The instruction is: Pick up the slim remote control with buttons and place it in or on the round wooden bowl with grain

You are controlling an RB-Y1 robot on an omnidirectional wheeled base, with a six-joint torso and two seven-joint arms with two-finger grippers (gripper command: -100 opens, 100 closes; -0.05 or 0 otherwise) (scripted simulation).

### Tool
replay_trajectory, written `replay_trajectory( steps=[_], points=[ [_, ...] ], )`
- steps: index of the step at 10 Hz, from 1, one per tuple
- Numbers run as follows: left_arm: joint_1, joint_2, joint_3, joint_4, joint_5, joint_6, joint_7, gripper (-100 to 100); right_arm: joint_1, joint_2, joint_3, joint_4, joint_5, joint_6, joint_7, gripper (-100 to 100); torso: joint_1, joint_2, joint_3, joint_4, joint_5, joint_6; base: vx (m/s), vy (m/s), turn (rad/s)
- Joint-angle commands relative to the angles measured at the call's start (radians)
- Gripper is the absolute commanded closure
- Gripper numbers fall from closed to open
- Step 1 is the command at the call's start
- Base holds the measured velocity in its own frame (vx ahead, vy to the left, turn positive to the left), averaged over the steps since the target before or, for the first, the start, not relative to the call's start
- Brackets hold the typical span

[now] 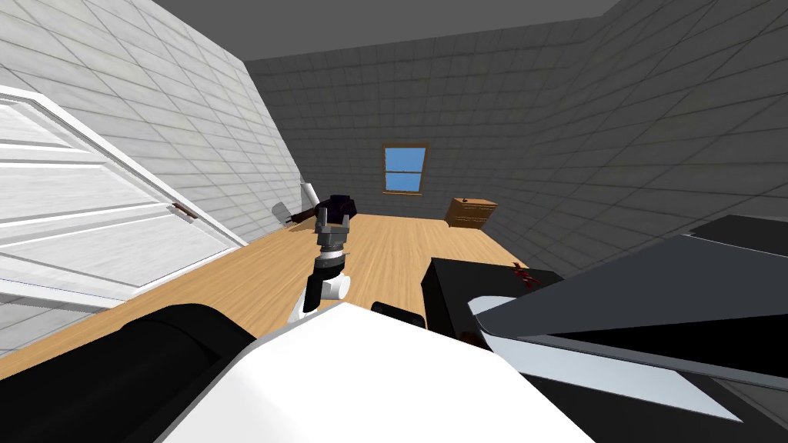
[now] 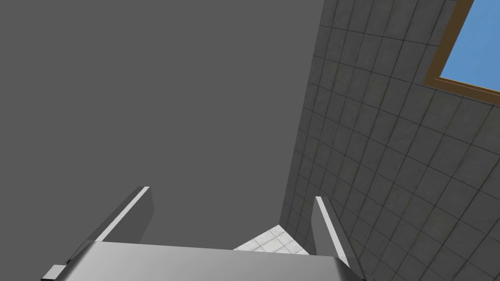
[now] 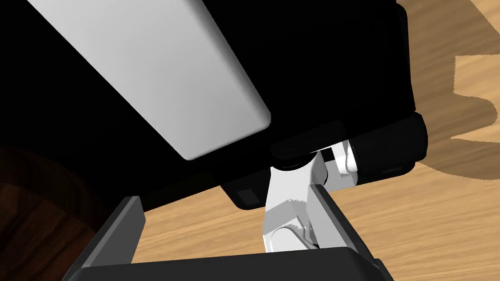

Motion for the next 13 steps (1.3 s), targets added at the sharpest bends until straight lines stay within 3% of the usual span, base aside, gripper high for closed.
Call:
replay_trajectory(
  steps=[1,3,7,11,12,13],
  points=[
    [0.000,0.000,0.000,0.000,0.000,0.000,0.000,0,-0.005,-0.016,0.021,0.049,0.036,0.005,0.038,-100,0.000,0.000,0.000,0.000,0.000,0.000,0.043,-0.041,0.106],
    [0.000,0.000,0.000,0.000,0.000,0.000,0.000,0,-0.005,-0.016,0.021,0.049,0.036,0.005,0.038,-100,0.000,0.000,0.000,0.000,0.000,0.000,0.029,-0.029,0.025],
    [0.000,0.000,0.000,0.000,0.000,0.000,0.000,0,-0.042,-0.061,0.109,0.153,0.146,0.048,0.100,-100,-0.002,-0.001,-0.001,0.000,0.000,0.000,0.052,-0.058,0.133],
    [0.000,0.000,0.000,0.000,0.000,0.000,0.000,0,-0.063,-0.064,0.153,0.194,0.195,0.065,0.127,-100,0.001,0.000,0.000,0.000,0.000,0.000,0.032,-0.040,0.047],
    [0.000,0.000,0.000,0.000,0.000,0.000,0.000,0,-0.056,-0.067,0.149,0.181,0.189,0.067,0.114,-100,0.001,0.001,0.000,0.000,0.000,0.000,0.009,-0.018,0.011],
    [0.000,0.000,0.000,0.000,0.000,0.000,0.000,0,-0.057,-0.066,0.150,0.183,0.190,0.068,0.117,0,0.002,0.002,0.001,0.000,0.000,0.000,0.000,0.000,0.000]
  ],
)
